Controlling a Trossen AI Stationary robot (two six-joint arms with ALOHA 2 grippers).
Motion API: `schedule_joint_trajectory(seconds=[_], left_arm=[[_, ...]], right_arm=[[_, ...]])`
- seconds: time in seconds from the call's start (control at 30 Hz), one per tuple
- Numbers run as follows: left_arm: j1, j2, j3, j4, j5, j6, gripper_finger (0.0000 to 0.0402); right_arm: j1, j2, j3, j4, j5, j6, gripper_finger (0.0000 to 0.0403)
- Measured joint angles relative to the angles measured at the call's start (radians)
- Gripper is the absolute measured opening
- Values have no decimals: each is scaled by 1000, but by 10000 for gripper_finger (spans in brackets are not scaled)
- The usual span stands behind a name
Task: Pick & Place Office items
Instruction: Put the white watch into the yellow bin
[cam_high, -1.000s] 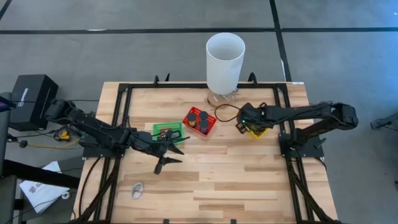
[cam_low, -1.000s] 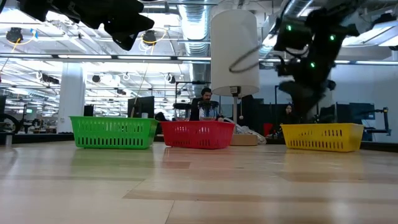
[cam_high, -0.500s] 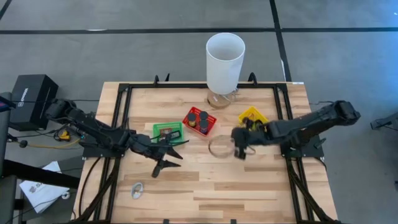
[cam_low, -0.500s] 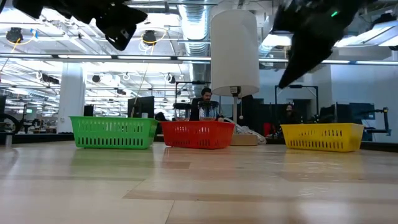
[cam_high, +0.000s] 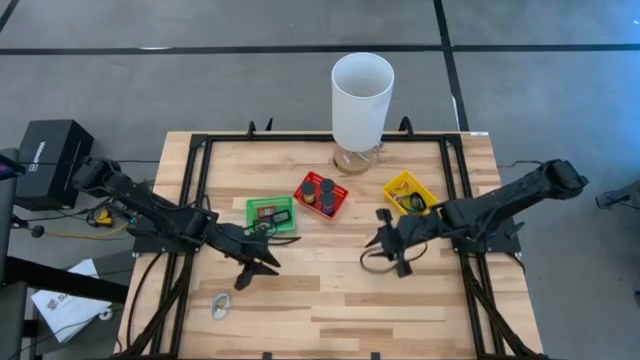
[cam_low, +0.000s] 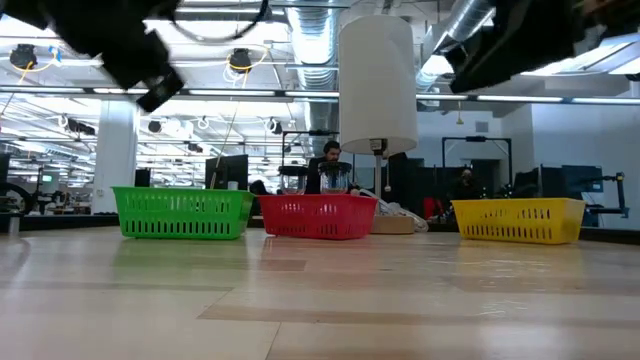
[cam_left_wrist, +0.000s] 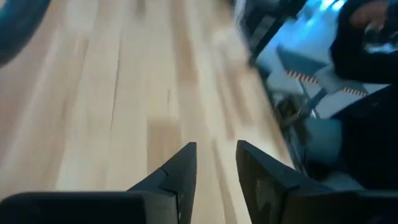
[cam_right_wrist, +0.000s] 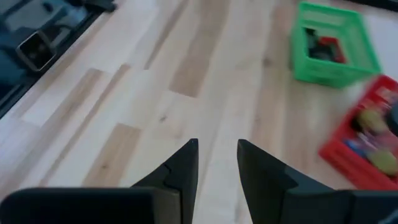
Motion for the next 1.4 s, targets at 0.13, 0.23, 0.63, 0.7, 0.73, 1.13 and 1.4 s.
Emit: schedule_joint_trajectory(seconds=[0.13,0.23,0.63,0.7,0.73,1.13,1.4], left_arm=[[0,-30,0,-203,33,-133,95],[-2,-39,0,-326,105,-218,90],[-82,-39,0,-616,178,-386,88],[-105,-39,0,-619,178,-387,88],[-121,-39,0,-619,178,-387,88],[-325,-19,0,-615,161,-264,88],[-359,62,0,-611,110,-298,88]], right_arm=[[-79,-92,-116,69,-12,9,102],[-138,-151,-195,147,-12,36,102],[-230,-213,-221,170,-16,144,102],[-226,-213,-221,162,-16,143,102],[-226,-213,-221,158,-16,143,102],[-184,-213,-221,150,-16,143,102],[-160,-213,-221,155,-16,143,102]])
